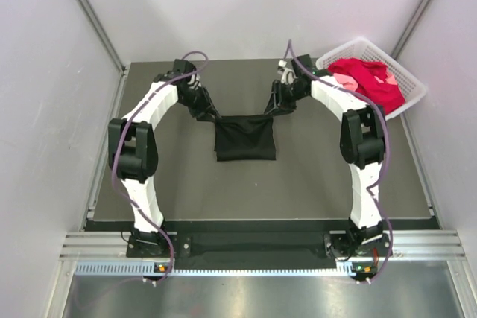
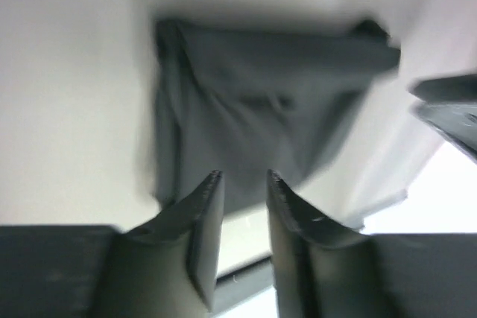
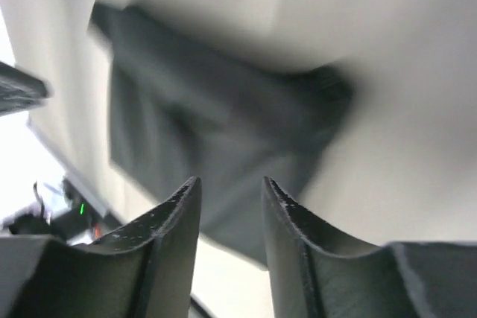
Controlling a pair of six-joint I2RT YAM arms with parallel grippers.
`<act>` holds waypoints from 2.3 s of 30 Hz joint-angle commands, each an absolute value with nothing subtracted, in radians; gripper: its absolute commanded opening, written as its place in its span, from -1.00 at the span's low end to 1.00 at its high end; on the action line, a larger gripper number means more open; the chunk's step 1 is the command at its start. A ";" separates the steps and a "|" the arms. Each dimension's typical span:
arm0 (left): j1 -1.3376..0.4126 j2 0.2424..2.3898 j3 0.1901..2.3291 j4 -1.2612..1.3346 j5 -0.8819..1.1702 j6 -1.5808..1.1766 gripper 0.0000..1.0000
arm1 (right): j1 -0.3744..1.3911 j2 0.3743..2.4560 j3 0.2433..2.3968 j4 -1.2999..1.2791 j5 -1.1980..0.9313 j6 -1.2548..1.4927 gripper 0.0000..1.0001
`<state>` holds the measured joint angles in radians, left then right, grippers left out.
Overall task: Fold and stack the t-shirts
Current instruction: Fold the tshirt
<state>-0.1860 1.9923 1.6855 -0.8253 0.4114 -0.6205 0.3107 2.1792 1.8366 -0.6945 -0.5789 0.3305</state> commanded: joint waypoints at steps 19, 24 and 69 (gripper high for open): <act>-0.256 1.985 1.371 -0.718 0.443 -0.561 -0.90 | 0.376 2.030 1.439 -0.584 -0.702 0.301 -0.92; -0.278 1.910 1.393 -0.715 0.508 -0.617 -0.86 | 0.442 2.005 1.519 -0.589 -0.765 0.357 -0.92; -0.178 2.253 1.672 -0.477 0.618 -0.630 -0.82 | 0.295 2.321 1.634 -0.010 -0.879 0.704 -0.90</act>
